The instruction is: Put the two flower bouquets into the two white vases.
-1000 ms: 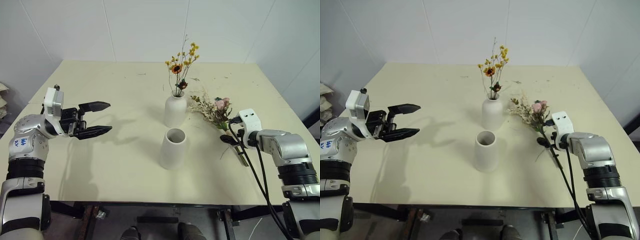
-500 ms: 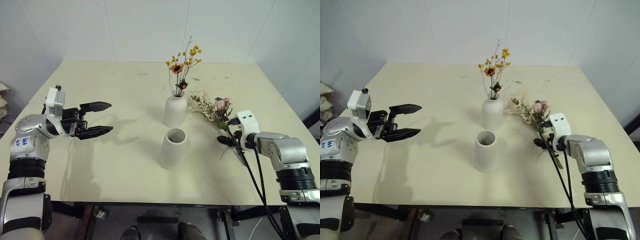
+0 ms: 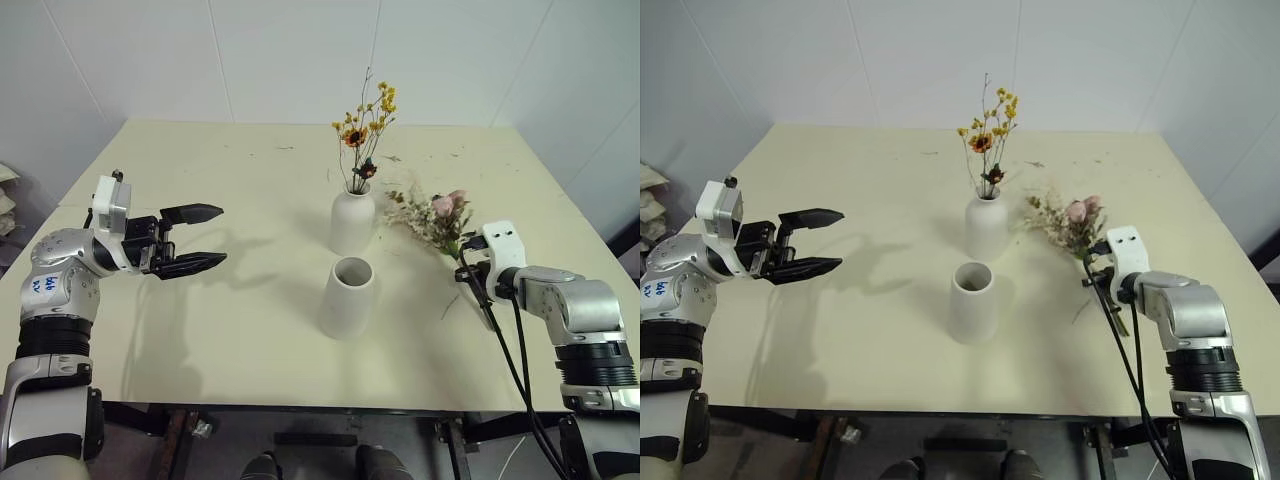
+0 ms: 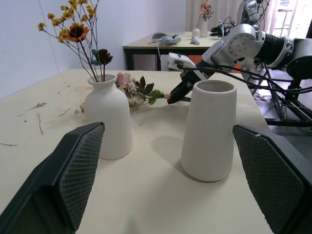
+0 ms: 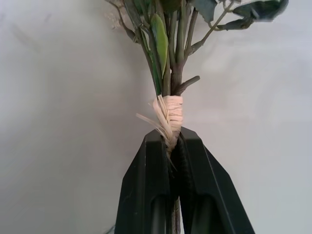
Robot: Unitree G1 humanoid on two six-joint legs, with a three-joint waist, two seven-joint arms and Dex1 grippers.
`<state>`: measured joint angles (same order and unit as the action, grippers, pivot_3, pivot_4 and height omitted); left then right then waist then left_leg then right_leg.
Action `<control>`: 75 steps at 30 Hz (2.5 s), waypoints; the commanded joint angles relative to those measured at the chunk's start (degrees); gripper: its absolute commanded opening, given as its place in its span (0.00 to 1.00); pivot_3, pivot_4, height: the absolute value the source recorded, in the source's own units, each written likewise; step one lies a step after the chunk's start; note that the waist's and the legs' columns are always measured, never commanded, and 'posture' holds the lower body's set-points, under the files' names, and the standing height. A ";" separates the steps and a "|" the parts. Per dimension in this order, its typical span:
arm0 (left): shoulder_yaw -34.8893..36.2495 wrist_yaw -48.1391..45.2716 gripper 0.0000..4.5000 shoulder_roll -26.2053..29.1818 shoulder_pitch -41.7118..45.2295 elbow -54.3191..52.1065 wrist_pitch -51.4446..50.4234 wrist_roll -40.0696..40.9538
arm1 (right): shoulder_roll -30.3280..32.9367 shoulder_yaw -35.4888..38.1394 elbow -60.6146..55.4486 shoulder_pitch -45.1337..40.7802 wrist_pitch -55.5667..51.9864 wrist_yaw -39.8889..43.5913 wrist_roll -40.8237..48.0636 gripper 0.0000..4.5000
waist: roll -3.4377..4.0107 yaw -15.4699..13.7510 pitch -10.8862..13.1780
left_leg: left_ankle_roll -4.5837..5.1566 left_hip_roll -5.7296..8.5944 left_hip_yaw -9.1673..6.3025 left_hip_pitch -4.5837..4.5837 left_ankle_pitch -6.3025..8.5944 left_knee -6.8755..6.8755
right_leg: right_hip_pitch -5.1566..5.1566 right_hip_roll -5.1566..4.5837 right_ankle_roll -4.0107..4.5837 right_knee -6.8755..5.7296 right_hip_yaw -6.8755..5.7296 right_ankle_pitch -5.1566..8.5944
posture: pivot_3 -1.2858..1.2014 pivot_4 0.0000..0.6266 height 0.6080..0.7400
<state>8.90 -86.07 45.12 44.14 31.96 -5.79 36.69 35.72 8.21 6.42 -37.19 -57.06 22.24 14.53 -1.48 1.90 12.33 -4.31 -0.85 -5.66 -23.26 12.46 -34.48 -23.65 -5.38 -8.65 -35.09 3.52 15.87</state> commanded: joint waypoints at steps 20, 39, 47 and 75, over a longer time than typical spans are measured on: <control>-1.21 -6.43 1.00 -2.12 5.84 3.84 1.24 -1.75 | -16.03 5.04 -28.88 -7.47 28.62 2.52 20.29 0.00 | 0.01 1.04 0.00 | -0.03 -0.02 -0.03 0.03 -0.03 0.20 | -0.02 0.00 -0.04 -0.27 -0.01 0.03 | 0.52 0.24 1.00; -1.32 -6.33 1.00 -2.45 5.65 3.46 0.73 -1.53 | -20.82 -5.66 -35.20 0.28 27.97 7.43 30.80 0.00 | 0.00 1.14 0.00 | -0.06 -0.02 -0.10 0.15 -0.06 0.19 | -0.05 0.01 0.09 -0.36 -0.03 0.18 | 0.52 0.24 1.00; -1.09 -6.18 1.00 -2.25 4.56 1.64 -0.69 -1.12 | -22.97 -10.02 -27.90 1.25 33.58 10.91 24.47 0.00 | 0.00 1.11 0.00 | -0.06 -0.01 -0.10 0.14 -0.06 0.20 | -0.06 0.01 0.09 -0.36 -0.03 0.18 | 0.52 0.24 1.00; -0.96 -5.35 1.00 -3.16 4.40 0.63 -1.08 -1.48 | -21.41 -11.61 -29.25 10.84 35.46 15.94 22.10 0.36 | -0.01 1.07 0.00 | -0.08 -0.01 -0.12 0.14 -0.06 0.22 | -0.07 0.01 0.08 -0.36 -0.04 0.22 | 0.52 0.24 1.00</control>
<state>6.78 -86.08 41.63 47.82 34.14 -7.39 35.13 14.01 -3.65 -20.24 -26.19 -22.52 37.53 36.38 -1.49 2.97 12.33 -4.39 -0.86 -5.78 -23.13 12.40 -34.26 -23.72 -5.37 -8.57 -35.45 3.48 16.09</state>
